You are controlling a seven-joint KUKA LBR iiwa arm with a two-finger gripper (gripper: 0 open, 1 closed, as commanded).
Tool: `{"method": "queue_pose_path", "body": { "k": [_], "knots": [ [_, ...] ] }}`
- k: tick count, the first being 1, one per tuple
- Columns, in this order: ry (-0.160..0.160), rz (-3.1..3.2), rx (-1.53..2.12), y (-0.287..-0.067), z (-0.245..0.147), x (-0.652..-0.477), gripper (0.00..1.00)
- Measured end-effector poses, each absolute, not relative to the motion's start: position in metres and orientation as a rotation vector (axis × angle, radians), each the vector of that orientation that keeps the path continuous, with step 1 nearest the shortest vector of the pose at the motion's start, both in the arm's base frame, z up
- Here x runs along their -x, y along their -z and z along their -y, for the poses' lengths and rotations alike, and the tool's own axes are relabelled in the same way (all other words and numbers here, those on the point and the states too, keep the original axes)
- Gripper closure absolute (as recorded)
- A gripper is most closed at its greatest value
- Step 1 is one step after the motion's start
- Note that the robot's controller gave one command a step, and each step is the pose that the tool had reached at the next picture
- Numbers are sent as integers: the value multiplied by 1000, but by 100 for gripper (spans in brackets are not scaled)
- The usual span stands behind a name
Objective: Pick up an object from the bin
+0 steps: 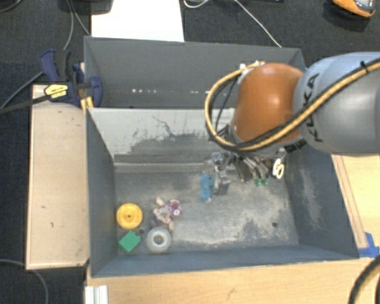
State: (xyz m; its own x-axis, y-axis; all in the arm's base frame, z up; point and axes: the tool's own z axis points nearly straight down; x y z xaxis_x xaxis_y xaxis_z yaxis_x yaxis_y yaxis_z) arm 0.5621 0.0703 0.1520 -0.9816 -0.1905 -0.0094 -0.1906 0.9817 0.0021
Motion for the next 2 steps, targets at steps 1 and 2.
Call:
{"method": "queue_pose_path", "body": {
  "k": [1, 2],
  "knots": [
    [-6, -3109, 266, -103, -58, -569, 100],
    [-6, -3124, 258, -145, -68, -559, 100]
  ]
}}
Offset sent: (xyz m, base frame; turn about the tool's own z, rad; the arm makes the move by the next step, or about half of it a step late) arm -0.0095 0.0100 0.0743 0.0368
